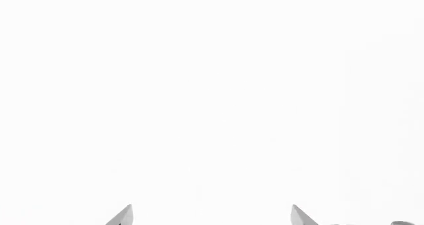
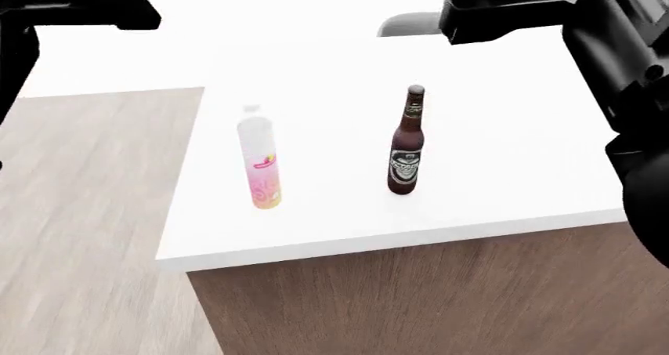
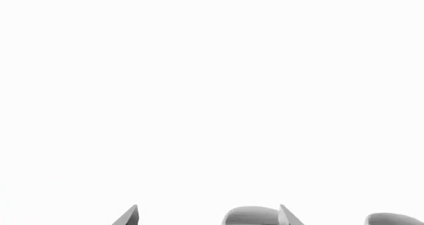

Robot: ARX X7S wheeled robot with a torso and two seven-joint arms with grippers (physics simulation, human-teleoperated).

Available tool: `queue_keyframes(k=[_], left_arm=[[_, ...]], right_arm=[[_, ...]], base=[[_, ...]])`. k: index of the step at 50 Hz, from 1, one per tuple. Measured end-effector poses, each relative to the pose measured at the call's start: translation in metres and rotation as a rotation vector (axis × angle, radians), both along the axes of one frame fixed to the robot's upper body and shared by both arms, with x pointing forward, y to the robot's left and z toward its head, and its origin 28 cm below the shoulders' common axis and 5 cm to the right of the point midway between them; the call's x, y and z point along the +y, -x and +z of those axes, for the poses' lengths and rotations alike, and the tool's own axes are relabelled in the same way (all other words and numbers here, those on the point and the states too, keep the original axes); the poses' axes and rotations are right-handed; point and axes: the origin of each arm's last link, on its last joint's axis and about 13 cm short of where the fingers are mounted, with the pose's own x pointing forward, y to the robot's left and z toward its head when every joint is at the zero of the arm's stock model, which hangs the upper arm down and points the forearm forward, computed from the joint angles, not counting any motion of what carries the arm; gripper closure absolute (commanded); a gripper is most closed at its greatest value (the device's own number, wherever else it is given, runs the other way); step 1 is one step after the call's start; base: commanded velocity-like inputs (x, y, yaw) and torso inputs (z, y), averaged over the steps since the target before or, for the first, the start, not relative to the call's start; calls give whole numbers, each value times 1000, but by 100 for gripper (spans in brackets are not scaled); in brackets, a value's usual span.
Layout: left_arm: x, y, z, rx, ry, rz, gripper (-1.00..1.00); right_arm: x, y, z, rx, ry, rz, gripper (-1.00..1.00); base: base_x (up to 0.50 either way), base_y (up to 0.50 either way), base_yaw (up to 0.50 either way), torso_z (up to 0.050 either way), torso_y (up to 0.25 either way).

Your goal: Move the drinks to the dining counter.

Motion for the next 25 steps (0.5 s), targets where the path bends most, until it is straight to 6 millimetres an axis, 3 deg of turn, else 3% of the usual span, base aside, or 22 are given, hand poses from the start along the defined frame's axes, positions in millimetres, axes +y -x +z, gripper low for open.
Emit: queue_keyframes(k=[14, 25], left_arm=[[12, 24, 21, -149, 147, 78, -100], [21, 55, 41, -253, 191, 121, -100]], right_arm=[[0, 24, 16, -100, -1, -21, -100], [2, 45, 30, -171, 10, -23, -100]], base=[[0, 0, 0, 0, 0], [0, 0, 0, 0, 0]])
